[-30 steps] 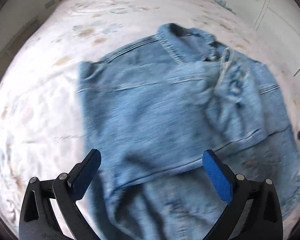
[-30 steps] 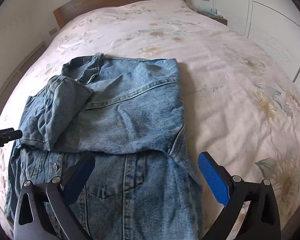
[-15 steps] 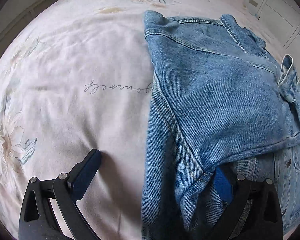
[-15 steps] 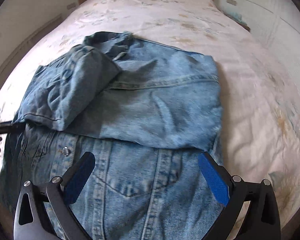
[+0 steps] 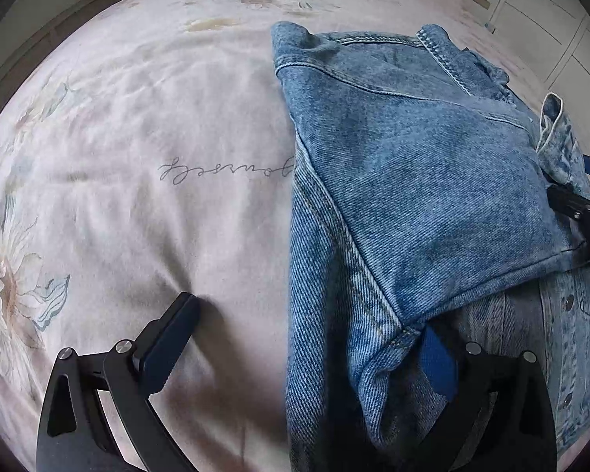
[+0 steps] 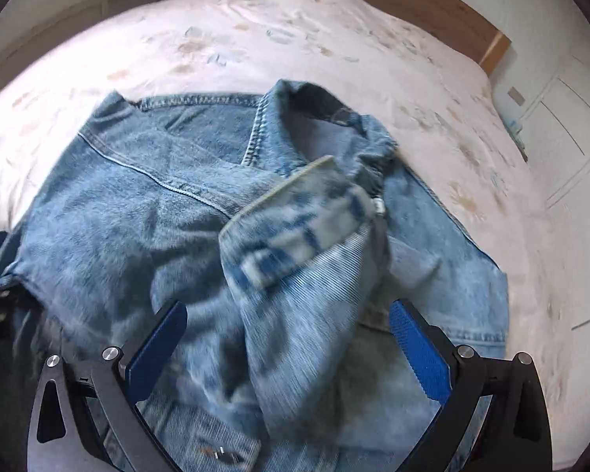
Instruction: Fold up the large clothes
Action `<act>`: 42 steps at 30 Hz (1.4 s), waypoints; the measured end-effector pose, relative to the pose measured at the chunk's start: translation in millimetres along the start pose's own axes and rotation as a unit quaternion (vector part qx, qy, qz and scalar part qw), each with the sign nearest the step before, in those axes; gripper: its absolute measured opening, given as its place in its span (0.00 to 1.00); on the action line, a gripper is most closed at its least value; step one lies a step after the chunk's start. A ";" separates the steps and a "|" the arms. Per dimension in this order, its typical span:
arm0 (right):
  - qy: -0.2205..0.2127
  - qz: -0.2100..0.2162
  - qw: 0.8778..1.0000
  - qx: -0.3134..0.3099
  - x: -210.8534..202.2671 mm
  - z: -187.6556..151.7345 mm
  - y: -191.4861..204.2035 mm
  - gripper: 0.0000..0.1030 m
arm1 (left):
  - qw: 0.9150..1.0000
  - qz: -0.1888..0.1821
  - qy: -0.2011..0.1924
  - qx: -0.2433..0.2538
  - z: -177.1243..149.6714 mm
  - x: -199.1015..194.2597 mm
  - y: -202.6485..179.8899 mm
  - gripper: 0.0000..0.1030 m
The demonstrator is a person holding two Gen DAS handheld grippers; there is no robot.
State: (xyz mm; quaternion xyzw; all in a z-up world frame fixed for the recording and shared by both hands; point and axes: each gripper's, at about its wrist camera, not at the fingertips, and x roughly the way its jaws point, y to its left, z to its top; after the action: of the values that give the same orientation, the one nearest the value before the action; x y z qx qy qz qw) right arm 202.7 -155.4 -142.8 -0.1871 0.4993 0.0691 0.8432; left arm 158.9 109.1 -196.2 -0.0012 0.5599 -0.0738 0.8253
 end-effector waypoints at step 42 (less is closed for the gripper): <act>0.030 0.092 0.970 0.223 -27.7 -131.3 -148.4 0.79 | 1.000 0.007 0.022 0.013 -11.0 -21.4 -9.2 0.98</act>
State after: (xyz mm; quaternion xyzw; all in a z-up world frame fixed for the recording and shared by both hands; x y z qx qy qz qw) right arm 126.9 -340.5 -138.8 0.0503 0.5419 0.0283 0.8384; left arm 139.8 103.5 -179.7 0.0147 0.5767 -0.0754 0.8133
